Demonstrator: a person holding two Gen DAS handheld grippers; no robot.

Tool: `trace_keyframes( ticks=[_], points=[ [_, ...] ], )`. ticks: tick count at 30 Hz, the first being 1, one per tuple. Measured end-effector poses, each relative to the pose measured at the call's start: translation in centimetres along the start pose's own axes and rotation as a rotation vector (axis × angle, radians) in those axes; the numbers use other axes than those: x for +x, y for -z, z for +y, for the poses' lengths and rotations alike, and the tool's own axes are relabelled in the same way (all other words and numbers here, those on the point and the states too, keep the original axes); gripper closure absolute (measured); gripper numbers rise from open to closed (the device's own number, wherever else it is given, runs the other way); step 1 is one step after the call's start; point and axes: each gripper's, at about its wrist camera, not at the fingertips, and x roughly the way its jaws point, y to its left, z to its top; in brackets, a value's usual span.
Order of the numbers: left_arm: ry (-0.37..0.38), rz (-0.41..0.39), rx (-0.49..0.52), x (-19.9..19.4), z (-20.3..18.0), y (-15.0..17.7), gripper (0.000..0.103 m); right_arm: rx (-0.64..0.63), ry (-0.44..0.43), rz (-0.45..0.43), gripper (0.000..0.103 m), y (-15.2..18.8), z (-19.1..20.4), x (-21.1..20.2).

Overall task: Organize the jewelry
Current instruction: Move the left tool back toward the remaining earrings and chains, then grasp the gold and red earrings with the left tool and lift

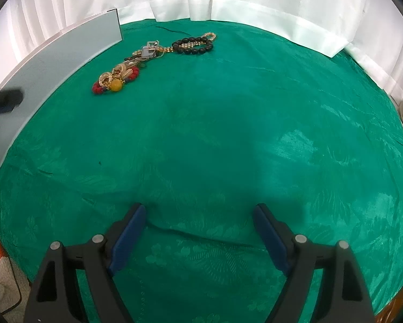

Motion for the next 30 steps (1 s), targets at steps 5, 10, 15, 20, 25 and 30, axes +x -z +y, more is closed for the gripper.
trace_keyframes(
  ticks=[5,10,15,20,25,30],
  points=[
    [0.031,-0.010,0.119,3.0,-3.3,-3.1,0.010,0.001,0.001,0.000,0.018,0.0,0.0,0.0],
    [0.031,0.019,0.156,7.6,-4.4,-5.6,0.032,0.001,0.000,-0.001,0.018,0.0,0.0,0.0],
    [-0.016,0.041,0.221,11.0,-5.0,-6.0,0.069,0.000,-0.002,-0.003,0.018,0.0,0.0,0.0],
    [0.033,0.027,0.138,9.2,-3.7,-6.2,0.084,0.000,-0.004,-0.008,0.017,0.1,-0.1,0.0],
    [0.154,-0.016,0.010,4.5,-1.1,-6.5,0.103,0.001,-0.004,-0.008,0.016,0.0,-0.2,0.0],
    [0.167,-0.068,-0.017,-0.4,0.1,-6.2,0.103,0.005,-0.002,-0.006,0.016,-0.1,-0.1,0.1]
  ],
)
